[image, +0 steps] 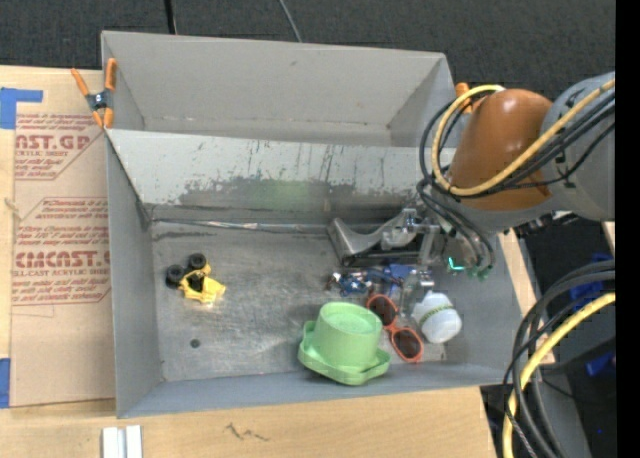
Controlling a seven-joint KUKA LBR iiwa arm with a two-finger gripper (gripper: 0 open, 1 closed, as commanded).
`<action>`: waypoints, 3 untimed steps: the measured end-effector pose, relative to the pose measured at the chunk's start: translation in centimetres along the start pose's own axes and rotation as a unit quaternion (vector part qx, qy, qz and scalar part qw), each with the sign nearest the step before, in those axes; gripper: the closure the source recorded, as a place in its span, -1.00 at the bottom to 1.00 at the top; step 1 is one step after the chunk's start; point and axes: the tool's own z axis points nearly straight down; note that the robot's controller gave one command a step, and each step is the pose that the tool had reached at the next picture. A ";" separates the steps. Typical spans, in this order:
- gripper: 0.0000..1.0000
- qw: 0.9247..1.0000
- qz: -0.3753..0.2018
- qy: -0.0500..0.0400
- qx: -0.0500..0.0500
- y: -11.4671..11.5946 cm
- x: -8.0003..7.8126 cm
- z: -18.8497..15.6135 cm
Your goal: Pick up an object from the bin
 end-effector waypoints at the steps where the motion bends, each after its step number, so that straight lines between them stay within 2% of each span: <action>1: -1.00 1.000 0.000 -0.004 0.000 0.0 -0.2 -0.4; 2: 1.00 0.995 -0.079 -0.054 0.005 0.8 -3.9 2.5; 3: 1.00 0.995 -0.079 -0.054 0.005 0.9 -3.9 2.5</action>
Offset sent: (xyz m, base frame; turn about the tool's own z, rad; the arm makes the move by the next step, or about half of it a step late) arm 0.0070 0.0054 -0.0670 -0.1573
